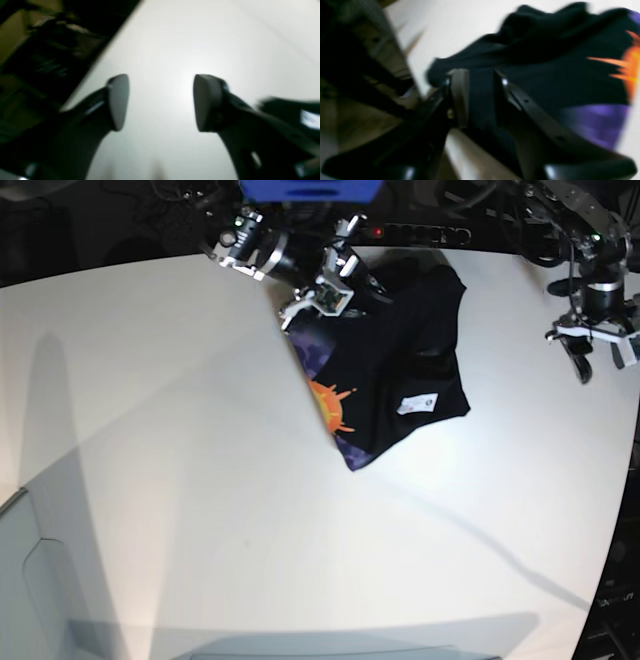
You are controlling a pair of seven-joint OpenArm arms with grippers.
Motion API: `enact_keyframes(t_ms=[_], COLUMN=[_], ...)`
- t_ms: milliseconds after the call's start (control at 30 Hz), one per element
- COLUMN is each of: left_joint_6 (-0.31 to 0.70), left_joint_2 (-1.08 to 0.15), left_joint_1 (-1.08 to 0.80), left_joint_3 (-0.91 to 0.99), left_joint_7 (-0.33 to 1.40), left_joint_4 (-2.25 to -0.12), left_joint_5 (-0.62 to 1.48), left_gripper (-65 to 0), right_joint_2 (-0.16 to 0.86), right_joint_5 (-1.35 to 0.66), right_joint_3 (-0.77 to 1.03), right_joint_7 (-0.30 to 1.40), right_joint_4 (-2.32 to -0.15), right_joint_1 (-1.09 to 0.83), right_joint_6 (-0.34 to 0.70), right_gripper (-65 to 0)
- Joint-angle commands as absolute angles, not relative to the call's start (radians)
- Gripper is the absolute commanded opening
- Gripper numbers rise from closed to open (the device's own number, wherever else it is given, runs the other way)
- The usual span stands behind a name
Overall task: Fold the T-shirt properly
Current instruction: 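Move the left gripper down and grasp the shirt's side edge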
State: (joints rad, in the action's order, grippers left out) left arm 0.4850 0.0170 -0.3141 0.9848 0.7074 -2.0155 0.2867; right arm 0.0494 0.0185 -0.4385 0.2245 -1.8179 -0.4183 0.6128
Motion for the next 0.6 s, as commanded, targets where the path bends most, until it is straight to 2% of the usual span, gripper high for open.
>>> enact_keyframes(t_ms=[0, 200, 433, 567], left_joint_6=[0.504, 0.541, 0.535, 0.535], left_joint_2=[0.007, 0.007, -0.056, -0.07], left_joint_1=[-0.321, -0.397, -0.395, -0.381], left_joint_3=[0.961, 0.727, 0.506, 0.403], left_joint_7=[0.697, 0.694, 0.694, 0.694], left_joint_4=[-2.028, -2.028, -2.023, -2.015], left_joint_5=[0.305, 0.306, 0.3, 0.188], left_gripper=[-22.7, -18.2, -18.2, -18.3], right_joint_2=[0.031, 0.022, 0.024, 0.022], right_joint_5=[-0.005, -0.005, -0.005, -0.005], right_joint_3=[-0.429, -0.374, -0.374, -0.374], right_joint_7=[0.199, 0.199, 0.2, 0.2], right_joint_4=[-1.837, -1.834, -1.797, -1.778], right_joint_1=[-0.41, -0.384, -0.364, -0.364], right_joint_6=[0.615, 0.615, 0.615, 0.615], right_gripper=[-45.2, -44.4, -44.4, -44.4])
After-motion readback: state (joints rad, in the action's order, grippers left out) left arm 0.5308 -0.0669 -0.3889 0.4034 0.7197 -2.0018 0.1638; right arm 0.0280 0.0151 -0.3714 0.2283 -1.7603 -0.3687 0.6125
